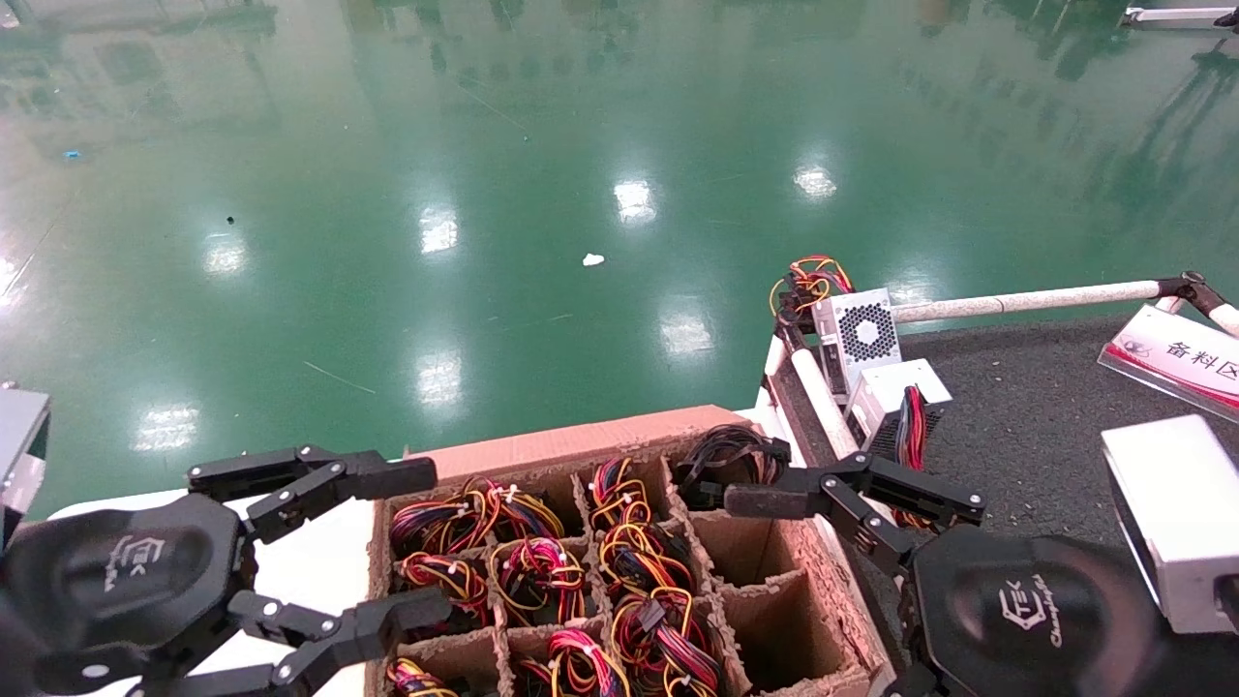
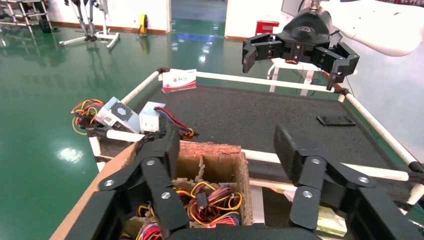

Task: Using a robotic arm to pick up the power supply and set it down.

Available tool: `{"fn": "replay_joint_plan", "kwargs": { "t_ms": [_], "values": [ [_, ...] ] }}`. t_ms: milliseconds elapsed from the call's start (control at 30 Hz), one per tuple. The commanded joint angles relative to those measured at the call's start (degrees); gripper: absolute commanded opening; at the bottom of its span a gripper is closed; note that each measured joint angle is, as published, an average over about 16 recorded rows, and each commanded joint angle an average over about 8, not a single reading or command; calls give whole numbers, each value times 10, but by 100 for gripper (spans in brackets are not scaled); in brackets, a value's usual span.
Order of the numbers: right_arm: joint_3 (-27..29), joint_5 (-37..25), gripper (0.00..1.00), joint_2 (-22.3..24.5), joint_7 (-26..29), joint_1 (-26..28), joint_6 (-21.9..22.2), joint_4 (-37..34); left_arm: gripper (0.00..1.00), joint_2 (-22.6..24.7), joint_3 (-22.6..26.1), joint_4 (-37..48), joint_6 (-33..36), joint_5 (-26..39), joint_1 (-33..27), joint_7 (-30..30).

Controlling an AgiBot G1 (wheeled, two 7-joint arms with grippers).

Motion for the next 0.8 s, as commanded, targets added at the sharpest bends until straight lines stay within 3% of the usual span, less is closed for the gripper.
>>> {"fn": "replay_joint_plan", "kwargs": {
  "t_ms": [33,800],
  "values": [
    [0,0,100,0,0,0,0,0,0,0,0,0,0,0,0,0],
    [0,0,100,0,0,0,0,0,0,0,0,0,0,0,0,0]
  ]
}}
